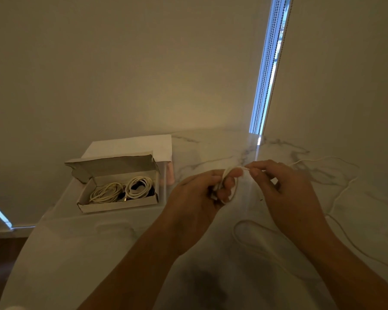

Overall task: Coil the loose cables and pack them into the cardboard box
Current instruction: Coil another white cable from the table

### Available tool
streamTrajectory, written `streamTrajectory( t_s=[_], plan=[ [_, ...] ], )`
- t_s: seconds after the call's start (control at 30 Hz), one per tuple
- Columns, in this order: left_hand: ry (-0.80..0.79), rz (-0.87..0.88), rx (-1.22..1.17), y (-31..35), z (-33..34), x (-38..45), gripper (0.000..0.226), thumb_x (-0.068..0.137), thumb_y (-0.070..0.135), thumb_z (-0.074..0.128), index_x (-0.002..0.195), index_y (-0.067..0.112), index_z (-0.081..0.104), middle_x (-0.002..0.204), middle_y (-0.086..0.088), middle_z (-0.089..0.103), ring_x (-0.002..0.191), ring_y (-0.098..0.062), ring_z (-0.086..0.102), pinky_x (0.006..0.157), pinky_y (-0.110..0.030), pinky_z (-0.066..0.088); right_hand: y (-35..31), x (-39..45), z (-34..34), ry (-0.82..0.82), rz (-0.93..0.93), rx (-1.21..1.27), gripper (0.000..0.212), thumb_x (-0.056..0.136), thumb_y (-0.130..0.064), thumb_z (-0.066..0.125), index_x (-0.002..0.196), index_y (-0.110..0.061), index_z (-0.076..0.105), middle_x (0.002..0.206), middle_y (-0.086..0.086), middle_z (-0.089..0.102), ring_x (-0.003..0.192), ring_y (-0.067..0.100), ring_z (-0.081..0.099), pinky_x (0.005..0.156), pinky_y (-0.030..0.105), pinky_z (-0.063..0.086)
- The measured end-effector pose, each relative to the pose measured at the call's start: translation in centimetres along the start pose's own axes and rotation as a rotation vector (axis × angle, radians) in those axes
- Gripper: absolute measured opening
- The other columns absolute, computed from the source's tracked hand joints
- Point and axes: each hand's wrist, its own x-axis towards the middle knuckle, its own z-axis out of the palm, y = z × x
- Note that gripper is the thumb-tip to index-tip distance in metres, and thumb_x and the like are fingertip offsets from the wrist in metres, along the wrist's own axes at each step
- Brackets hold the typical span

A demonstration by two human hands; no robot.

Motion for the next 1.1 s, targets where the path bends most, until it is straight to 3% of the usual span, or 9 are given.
streamTrajectory(
  t_s=[0.07,0.17,0.3,0.43,0.53,0.73,0.9,1.03,1.1],
  plan=[
    [0.030,0.039,-0.096,0.5,-0.5,0.2,0.040,0.092,0.009,0.041,0.121,-0.012,0.060,0.078,-0.007,0.055,0.063,-0.009,0.048,0.066,-0.021,0.045,-0.1,-0.2,0.2,-0.021,0.020,-0.031,0.019,0.095,-0.038,0.055,0.109,-0.040,0.067,0.088,-0.016,0.064,0.067,-0.006,0.052,0.058,0.007,0.033],
    [0.084,0.119,-0.228,1.5,-1.2,0.3,0.042,0.088,0.010,0.047,0.123,-0.012,0.057,0.078,-0.006,0.055,0.065,-0.008,0.047,0.070,-0.024,0.041,-0.7,-0.7,0.7,-0.066,-0.014,-0.081,0.025,0.095,-0.037,0.055,0.117,-0.038,0.066,0.096,-0.015,0.066,0.068,-0.011,0.049,0.062,0.004,0.032],
    [0.144,0.225,-0.283,2.5,-2.3,0.4,0.049,0.084,0.011,0.056,0.126,-0.013,0.053,0.084,-0.007,0.059,0.070,-0.010,0.051,0.069,-0.019,0.048,-2.0,-1.8,1.2,-0.156,-0.057,-0.125,0.029,0.094,-0.041,0.054,0.121,-0.045,0.062,0.093,-0.025,0.060,0.070,-0.015,0.047,0.066,0.001,0.032],
    [0.244,0.283,-0.276,2.9,-2.9,0.3,0.039,0.093,0.003,0.050,0.128,-0.014,0.052,0.097,-0.011,0.064,0.082,-0.013,0.055,0.079,-0.022,0.049,-3.3,-2.8,1.7,-0.264,-0.136,-0.132,0.035,0.091,-0.051,0.051,0.125,-0.049,0.058,0.088,-0.025,0.063,0.064,-0.008,0.052,0.069,0.004,0.037],
    [0.317,0.297,-0.225,2.8,-2.9,0.3,0.030,0.098,-0.003,0.045,0.124,-0.013,0.056,0.100,-0.012,0.065,0.083,-0.014,0.056,0.083,-0.025,0.048,-4.2,-3.5,2.1,-0.334,-0.220,-0.152,0.036,0.092,-0.054,0.052,0.125,-0.044,0.060,0.095,-0.021,0.070,0.074,-0.001,0.061,0.069,0.012,0.047],
    [0.383,0.326,0.075,2.1,-2.9,0.6,0.025,0.100,-0.001,0.045,0.102,0.007,0.069,0.095,-0.007,0.066,0.082,-0.014,0.056,0.087,-0.028,0.048,-5.2,-4.2,2.4,-0.423,-0.353,-0.131,0.039,0.090,-0.054,0.043,0.118,-0.037,0.065,0.089,-0.021,0.067,0.065,-0.001,0.056,0.061,0.015,0.050],
    [0.340,0.286,0.531,0.7,-2.5,0.3,0.027,0.101,0.010,0.048,0.098,0.026,0.070,0.088,0.000,0.067,0.083,-0.012,0.061,0.089,-0.034,0.052,-5.6,-3.8,1.5,-0.308,-0.371,-0.053,0.020,0.092,-0.043,0.053,0.105,-0.036,0.067,0.084,-0.027,0.058,0.066,-0.007,0.053,0.061,0.003,0.039],
    [0.209,0.227,0.749,0.5,-1.8,-0.1,0.024,0.102,0.014,0.046,0.097,0.020,0.069,0.097,-0.017,0.069,0.087,-0.024,0.063,0.091,-0.039,0.051,-5.1,-3.1,0.7,-0.186,-0.325,-0.026,0.015,0.096,-0.042,0.052,0.100,-0.036,0.065,0.086,-0.021,0.063,0.071,-0.002,0.058,0.062,0.015,0.045],
    [0.151,0.188,0.794,0.3,-1.5,-0.1,0.025,0.102,0.015,0.045,0.105,0.015,0.070,0.096,-0.015,0.070,0.085,-0.018,0.065,0.089,-0.034,0.052,-4.5,-2.7,0.7,-0.134,-0.279,-0.052,0.015,0.097,-0.043,0.051,0.096,-0.034,0.063,0.080,-0.018,0.061,0.067,0.001,0.056,0.060,0.018,0.045]
  ],
)
